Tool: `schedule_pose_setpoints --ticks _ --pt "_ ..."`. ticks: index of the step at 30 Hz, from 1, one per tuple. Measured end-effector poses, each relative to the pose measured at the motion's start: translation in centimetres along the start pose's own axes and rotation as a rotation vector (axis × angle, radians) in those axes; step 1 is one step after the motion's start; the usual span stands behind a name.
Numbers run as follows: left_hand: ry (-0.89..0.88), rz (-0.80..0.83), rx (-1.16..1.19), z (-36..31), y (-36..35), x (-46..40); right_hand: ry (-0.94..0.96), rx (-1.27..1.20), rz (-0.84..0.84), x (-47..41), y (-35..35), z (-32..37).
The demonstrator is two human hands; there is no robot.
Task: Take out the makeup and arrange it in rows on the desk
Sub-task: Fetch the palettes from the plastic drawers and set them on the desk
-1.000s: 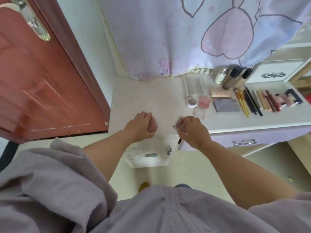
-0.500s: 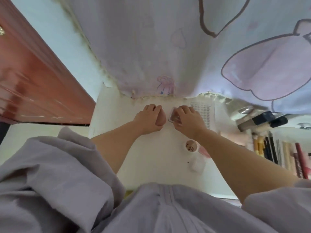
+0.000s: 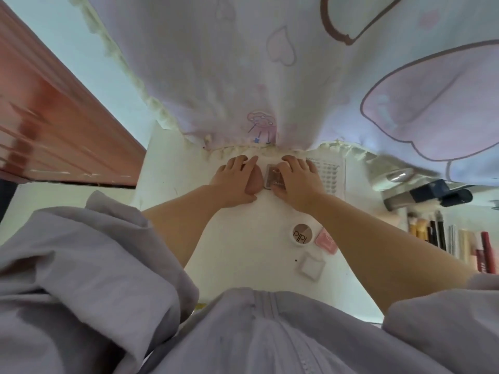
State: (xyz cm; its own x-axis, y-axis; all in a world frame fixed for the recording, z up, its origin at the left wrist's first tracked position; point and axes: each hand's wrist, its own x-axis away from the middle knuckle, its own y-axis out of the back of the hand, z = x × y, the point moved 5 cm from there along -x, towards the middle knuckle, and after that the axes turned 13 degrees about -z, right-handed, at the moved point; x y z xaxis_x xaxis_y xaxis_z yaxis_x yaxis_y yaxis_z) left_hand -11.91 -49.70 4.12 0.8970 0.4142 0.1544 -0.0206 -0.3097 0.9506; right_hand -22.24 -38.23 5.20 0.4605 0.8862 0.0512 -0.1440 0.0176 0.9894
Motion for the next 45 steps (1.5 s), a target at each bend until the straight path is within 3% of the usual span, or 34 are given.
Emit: schedule_pose_setpoints --ticks 6,14,20,30,36,40,45 --pt "-0.083 -0.139 0.007 0.4 1.9 3.3 -0.251 0.006 -0.191 4.5 2.4 1.7" --pt "-0.402 -0.227 -0.053 -1.2 3.6 10.5 -0.615 0.123 -0.313 15.6 2.8 8.6" --pt "-0.665 -0.157 -0.158 -5.3 0.5 16.9 -0.884 0.146 -0.184 26.6 1.1 13.2" --pt "-1.195 0.043 -0.137 -17.5 -6.5 32.4 -1.480 0.053 -0.191 50.5 -2.8 21.6" --pt "-1.435 0.144 -0.185 -21.5 -11.4 46.3 -1.764 0.017 -0.216 64.3 -5.9 31.4" --pt "-1.483 0.218 -0.156 -23.6 -14.4 57.7 -1.898 -0.005 -0.203 74.0 -7.7 39.3" --pt "-1.749 0.355 -0.192 -24.7 -17.9 74.1 -2.165 -0.022 -0.163 85.7 -10.2 49.6"
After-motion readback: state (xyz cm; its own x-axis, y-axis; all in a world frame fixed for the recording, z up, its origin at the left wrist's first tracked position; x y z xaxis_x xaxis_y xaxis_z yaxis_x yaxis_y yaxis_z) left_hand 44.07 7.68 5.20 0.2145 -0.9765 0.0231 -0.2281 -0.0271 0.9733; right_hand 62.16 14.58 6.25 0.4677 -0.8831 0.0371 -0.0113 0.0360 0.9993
